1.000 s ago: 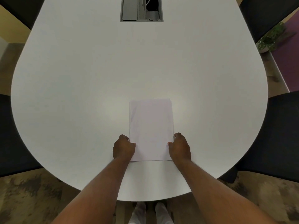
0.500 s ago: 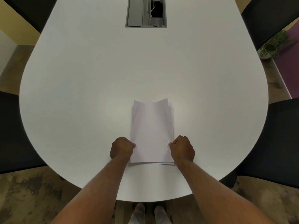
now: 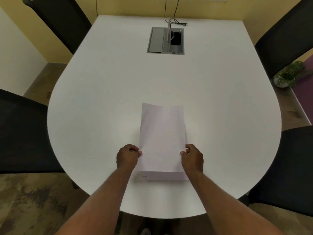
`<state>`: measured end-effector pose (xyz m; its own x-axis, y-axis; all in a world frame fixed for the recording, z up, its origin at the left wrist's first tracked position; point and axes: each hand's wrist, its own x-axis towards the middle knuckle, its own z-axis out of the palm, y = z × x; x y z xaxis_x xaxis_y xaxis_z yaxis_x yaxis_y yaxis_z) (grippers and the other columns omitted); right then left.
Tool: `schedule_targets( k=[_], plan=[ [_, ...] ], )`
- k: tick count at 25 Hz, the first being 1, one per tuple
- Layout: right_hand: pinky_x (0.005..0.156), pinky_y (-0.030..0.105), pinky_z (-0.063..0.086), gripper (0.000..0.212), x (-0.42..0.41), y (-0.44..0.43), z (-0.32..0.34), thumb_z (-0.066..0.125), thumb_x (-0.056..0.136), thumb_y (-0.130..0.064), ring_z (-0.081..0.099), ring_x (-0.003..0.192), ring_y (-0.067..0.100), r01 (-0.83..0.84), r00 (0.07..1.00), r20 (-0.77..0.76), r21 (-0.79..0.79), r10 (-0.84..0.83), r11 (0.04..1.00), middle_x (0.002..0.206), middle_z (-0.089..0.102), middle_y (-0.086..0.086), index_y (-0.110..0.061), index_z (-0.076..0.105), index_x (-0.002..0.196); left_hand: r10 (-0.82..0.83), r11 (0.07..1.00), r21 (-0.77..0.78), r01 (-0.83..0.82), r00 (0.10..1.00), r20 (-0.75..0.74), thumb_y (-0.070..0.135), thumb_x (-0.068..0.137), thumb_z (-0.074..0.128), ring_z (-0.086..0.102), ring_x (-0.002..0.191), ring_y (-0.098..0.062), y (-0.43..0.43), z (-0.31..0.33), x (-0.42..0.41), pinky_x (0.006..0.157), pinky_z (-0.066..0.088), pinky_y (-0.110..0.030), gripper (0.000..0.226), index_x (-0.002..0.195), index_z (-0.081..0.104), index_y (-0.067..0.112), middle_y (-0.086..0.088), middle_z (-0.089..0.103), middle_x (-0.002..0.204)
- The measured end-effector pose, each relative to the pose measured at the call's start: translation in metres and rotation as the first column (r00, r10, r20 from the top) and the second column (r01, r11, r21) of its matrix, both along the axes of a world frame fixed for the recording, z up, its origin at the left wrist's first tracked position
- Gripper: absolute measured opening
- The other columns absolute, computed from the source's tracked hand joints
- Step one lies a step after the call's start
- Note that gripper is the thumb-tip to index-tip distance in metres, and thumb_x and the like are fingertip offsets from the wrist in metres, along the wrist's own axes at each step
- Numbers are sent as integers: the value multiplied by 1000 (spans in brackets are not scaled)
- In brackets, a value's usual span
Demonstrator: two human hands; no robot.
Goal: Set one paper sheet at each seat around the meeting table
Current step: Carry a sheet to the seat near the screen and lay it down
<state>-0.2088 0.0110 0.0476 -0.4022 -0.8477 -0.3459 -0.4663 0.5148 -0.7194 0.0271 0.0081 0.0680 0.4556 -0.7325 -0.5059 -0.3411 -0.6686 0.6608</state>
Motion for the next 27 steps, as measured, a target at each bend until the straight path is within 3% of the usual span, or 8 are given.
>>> schedule_targets(
  k=[3, 6, 9, 13, 20, 24, 27],
  plan=[
    [78, 32, 53, 11, 7, -5, 21, 66, 90, -8, 65, 84, 21, 0, 999, 38, -67, 3, 998, 83, 64, -10, -19, 65, 92, 56, 994, -87, -61, 997, -59, 17, 77, 80, 67, 85, -16, 5, 19, 8, 75, 45, -25, 19, 94, 75, 23, 7, 72, 77],
    [70, 27, 45, 16, 17, -14, 46, 68, 89, -10, 61, 78, 16, -9, 998, 66, -141, 19, 990, 79, 62, -14, -23, 61, 81, 127, 978, -153, -145, 984, -124, 17, 79, 80, 70, 90, -19, 10, 39, 19, 86, 53, -32, 14, 92, 76, 20, 1, 76, 88],
    [64, 23, 41, 14, 28, -25, 68, 70, 88, -12, 62, 77, 15, -11, 990, 134, -208, 39, 978, 79, 66, -11, -21, 64, 80, 174, 953, -214, -214, 966, -191, 15, 81, 79, 71, 91, -23, 12, 60, 34, 91, 53, -34, 10, 90, 75, 16, -6, 77, 93],
    [62, 16, 41, 12, 53, -39, 102, 70, 88, -11, 63, 76, 6, -62, 971, 202, -317, 131, 946, 80, 69, -9, -20, 69, 82, 185, 915, -303, -266, 945, -270, 9, 85, 73, 67, 84, -21, 15, 94, 62, 76, 49, -25, 7, 81, 73, 16, -4, 74, 87],
    [66, 22, 46, 13, 130, -56, 150, 67, 89, -11, 65, 79, 11, -117, 926, 280, -429, 255, 896, 82, 71, -9, -21, 69, 82, 201, 866, -417, -276, 956, -216, 11, 92, 66, 69, 87, -26, 12, 147, 141, 75, 51, -26, 10, 93, 73, 5, -11, 75, 95],
    [66, 23, 47, 16, 184, -61, 165, 66, 90, -9, 64, 78, 12, -124, 918, 275, -483, 285, 867, 82, 70, -10, -23, 68, 81, 194, 851, -455, -261, 962, -190, 14, 93, 65, 70, 93, -29, 6, 163, 196, 80, 53, -31, 11, 94, 73, 6, -10, 74, 96],
    [66, 22, 47, 15, 231, -62, 171, 65, 91, -10, 64, 78, 10, -101, 920, 277, -516, 278, 850, 82, 70, -11, -23, 68, 84, 180, 851, -466, -243, 968, -175, 16, 94, 65, 70, 92, -28, 4, 171, 242, 75, 53, -29, 10, 92, 73, 9, -7, 74, 94]
  ],
)
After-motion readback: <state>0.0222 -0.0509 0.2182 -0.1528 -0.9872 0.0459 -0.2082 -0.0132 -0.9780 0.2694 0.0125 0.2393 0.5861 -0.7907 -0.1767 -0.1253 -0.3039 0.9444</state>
